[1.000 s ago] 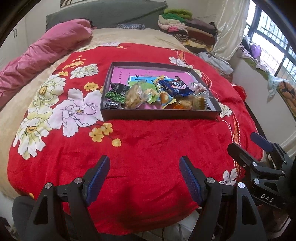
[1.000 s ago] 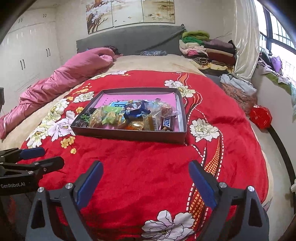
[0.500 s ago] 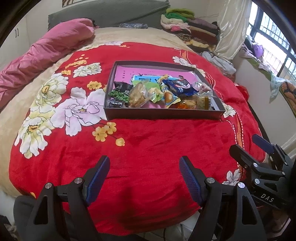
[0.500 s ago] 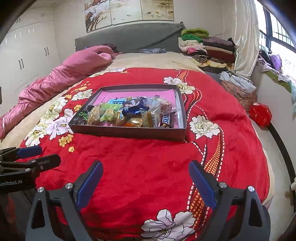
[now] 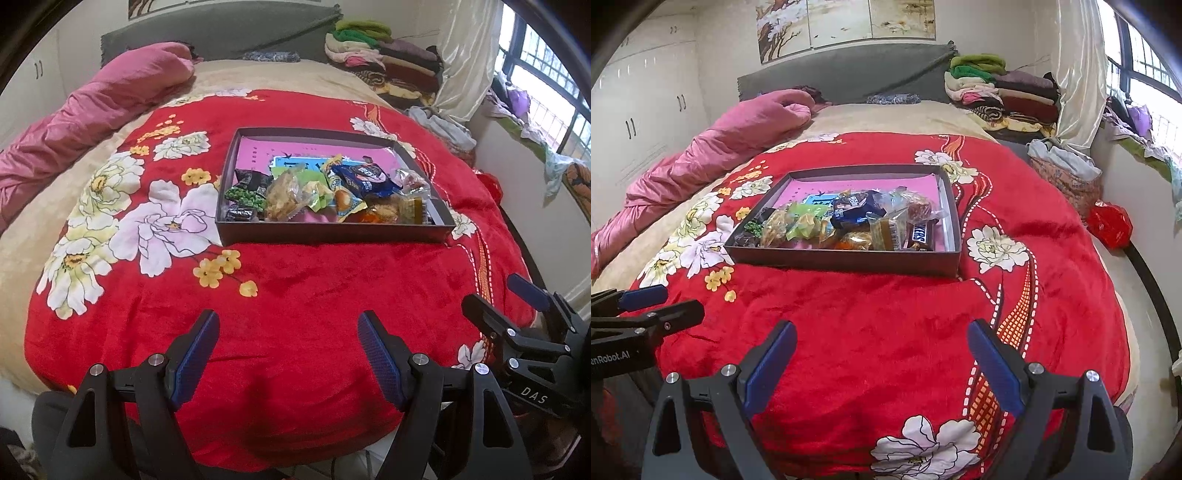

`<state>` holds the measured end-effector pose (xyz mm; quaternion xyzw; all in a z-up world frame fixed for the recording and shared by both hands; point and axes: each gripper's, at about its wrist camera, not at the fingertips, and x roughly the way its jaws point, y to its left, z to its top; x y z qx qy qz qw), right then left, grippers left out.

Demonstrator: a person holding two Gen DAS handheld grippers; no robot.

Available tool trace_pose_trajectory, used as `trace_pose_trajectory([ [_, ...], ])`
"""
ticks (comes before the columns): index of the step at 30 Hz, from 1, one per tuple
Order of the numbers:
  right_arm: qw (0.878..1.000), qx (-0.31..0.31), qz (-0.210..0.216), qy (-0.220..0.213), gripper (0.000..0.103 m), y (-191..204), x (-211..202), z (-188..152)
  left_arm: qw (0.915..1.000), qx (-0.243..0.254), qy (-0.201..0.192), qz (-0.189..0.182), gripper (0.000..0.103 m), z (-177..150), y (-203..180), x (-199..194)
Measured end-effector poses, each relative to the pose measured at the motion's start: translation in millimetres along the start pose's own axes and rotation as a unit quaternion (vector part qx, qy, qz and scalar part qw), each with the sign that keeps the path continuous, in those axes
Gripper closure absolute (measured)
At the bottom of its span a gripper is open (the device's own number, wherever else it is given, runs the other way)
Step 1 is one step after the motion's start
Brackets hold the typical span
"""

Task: Organize snacks

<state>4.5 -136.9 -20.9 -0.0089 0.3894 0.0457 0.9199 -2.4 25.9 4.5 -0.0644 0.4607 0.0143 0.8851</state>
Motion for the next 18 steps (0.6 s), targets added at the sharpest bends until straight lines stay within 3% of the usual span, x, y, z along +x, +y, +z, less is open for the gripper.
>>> trace_pose_trajectory([
  [18, 1.000, 0.001, -0.006, -0.001, 0.009, -2.5, -1.0, 0.4, 1.0000, -0.001, 0.005, 0.005, 0.025, -0.4, -0.8, 2.4],
])
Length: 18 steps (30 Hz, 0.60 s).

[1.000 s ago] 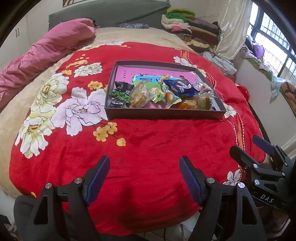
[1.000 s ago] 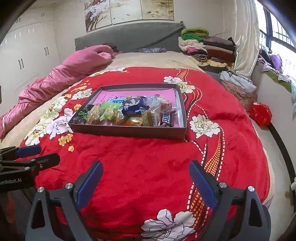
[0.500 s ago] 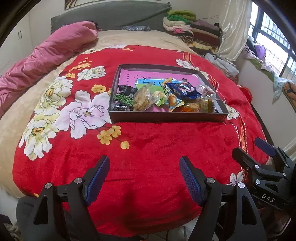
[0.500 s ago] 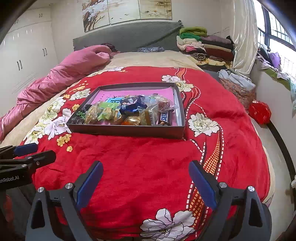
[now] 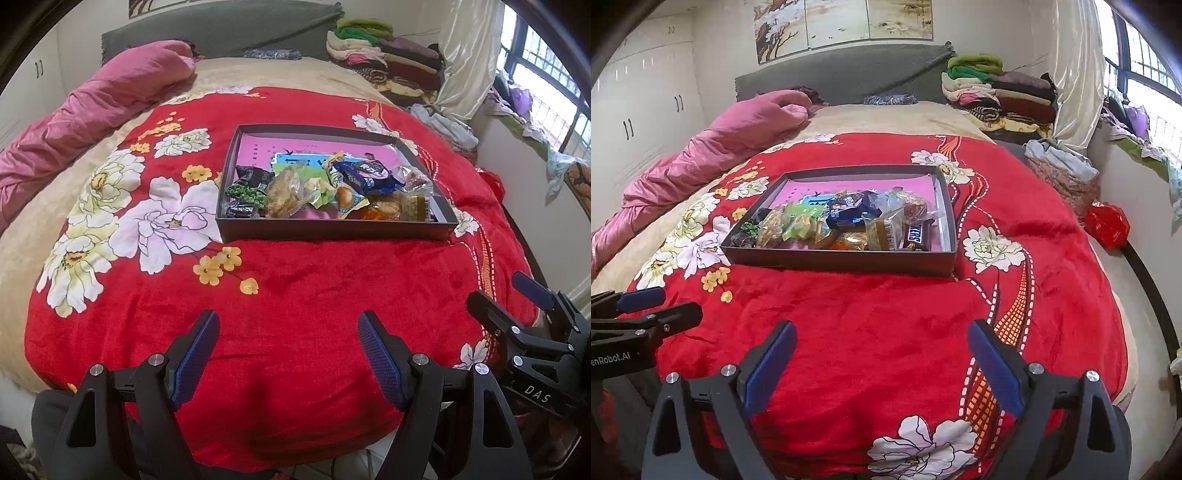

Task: Organize snacks

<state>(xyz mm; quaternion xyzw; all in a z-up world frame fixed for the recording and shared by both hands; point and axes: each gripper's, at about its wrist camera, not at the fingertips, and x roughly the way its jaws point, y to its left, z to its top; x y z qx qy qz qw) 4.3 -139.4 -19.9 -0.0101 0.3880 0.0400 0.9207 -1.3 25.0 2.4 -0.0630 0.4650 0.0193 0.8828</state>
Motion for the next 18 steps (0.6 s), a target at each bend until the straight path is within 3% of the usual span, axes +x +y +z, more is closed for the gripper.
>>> trace_pose_trajectory([
  [18, 1.000, -0.002, -0.002, 0.004, 0.009, -0.2, 2.0, -1.2, 1.0000, -0.003, 0.001, 0.002, 0.025, -0.5, 1.0, -0.8],
])
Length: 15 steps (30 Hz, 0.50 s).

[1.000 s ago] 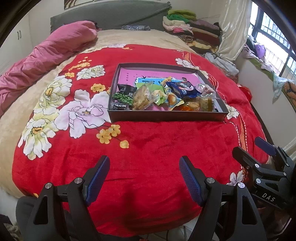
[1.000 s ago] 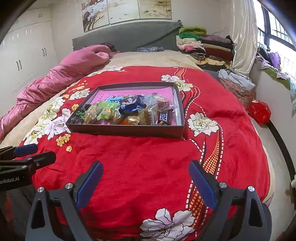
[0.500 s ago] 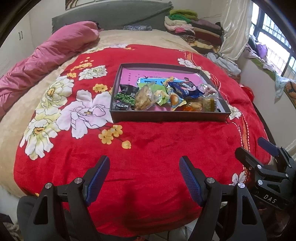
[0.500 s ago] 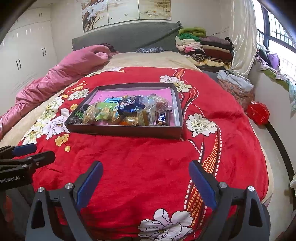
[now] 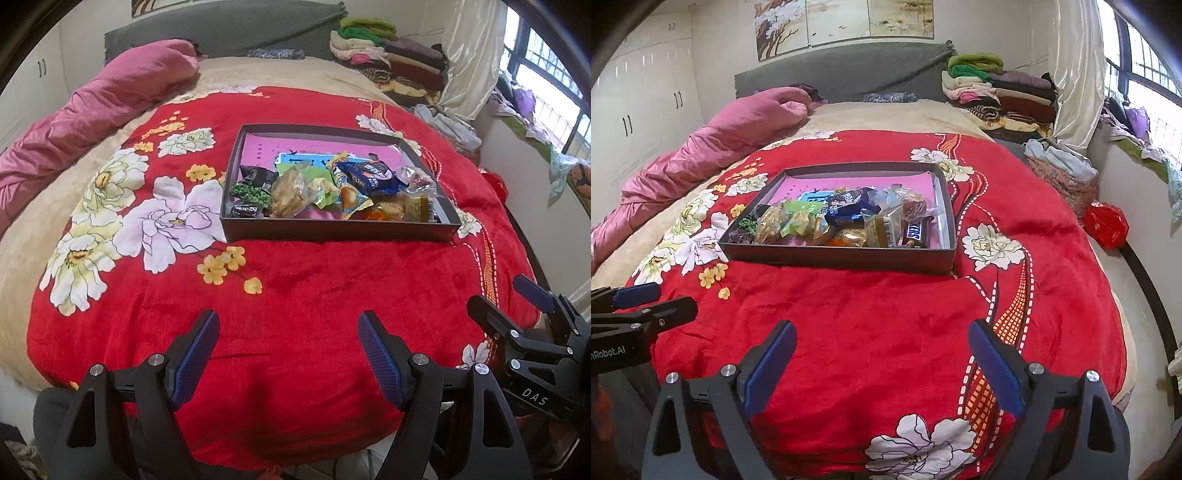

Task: Organize snacks

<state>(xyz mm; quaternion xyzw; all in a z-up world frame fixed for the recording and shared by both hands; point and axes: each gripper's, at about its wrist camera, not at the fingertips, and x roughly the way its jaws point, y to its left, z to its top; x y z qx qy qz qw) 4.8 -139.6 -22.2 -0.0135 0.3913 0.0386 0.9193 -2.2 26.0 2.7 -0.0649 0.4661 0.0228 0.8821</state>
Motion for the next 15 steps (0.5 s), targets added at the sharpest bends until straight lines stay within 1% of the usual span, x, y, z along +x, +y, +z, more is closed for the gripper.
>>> trace_pose_trajectory([
  [15, 1.000, 0.004, -0.003, 0.000, 0.009, -2.5, 2.6, 0.7, 1.0000, -0.004, 0.003, 0.002, 0.025, 0.0, 2.1, 2.6],
])
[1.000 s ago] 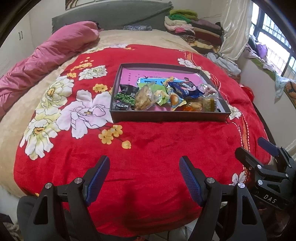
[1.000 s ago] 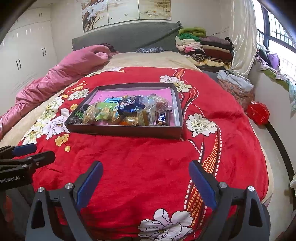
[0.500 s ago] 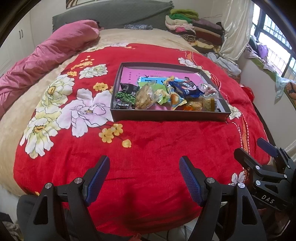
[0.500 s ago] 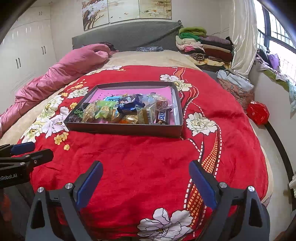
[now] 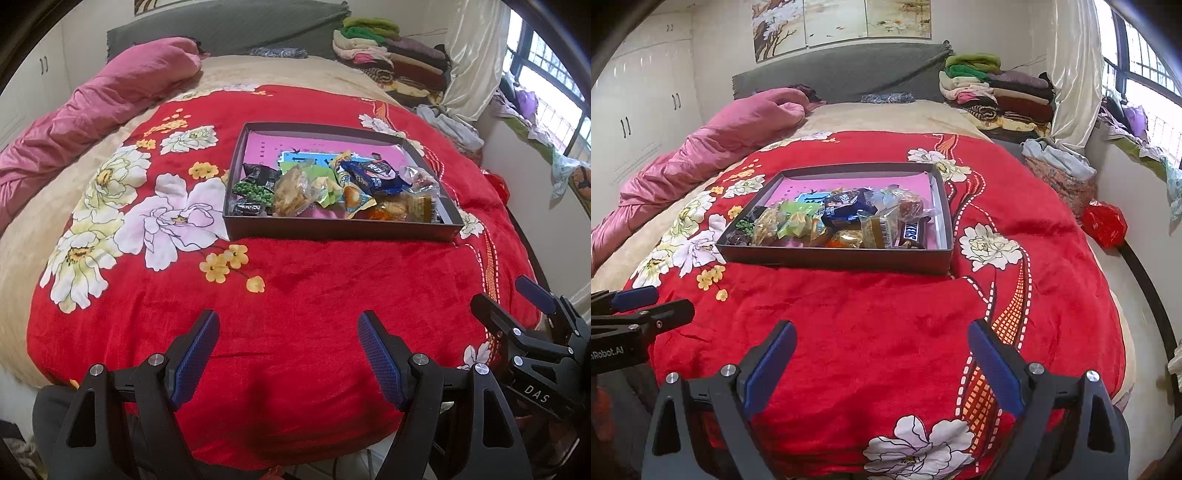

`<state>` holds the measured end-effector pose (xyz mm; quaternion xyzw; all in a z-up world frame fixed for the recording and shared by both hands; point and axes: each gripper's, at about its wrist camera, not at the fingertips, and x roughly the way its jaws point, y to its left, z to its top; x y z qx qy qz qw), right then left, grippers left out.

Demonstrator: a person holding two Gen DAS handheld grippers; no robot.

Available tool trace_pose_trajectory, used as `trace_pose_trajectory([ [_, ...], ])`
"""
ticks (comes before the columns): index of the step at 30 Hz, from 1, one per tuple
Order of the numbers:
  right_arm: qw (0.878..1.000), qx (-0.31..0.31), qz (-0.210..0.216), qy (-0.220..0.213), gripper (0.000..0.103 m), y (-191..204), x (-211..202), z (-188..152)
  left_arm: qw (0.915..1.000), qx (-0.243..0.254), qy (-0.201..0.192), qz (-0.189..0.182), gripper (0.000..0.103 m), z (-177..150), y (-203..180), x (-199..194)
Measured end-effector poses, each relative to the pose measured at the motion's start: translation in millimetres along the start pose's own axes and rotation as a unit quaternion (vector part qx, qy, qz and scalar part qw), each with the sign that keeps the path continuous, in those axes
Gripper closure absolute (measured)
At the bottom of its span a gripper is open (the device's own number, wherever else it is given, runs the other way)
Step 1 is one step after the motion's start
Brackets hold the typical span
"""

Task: Organize snacks

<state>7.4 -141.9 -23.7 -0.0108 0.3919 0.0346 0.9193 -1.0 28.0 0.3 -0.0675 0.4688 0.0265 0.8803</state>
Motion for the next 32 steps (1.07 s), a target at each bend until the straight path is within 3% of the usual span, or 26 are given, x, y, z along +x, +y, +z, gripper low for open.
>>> trace_pose_trajectory([
  [18, 0.999, -0.012, -0.032, -0.003, 0.008, -16, 15, -2, 0.9993, -0.018, 0.014, -0.029, 0.025, 9, 13, 28],
  [22, 0.999, -0.008, -0.038, -0.007, 0.008, -25, 17, 1, 0.9992, -0.030, 0.021, -0.018, 0.025, 13, 20, 41],
  [26, 0.999, 0.008, -0.039, -0.007, 0.007, -41, 24, 6, 0.9976, -0.048, 0.048, 0.015, 0.024, 15, 39, 67],
  [32, 0.997, 0.034, -0.063, -0.009, 0.006, -74, 40, 22, 0.9931, -0.096, 0.001, 0.068, 0.024, 44, 98, 72],
])
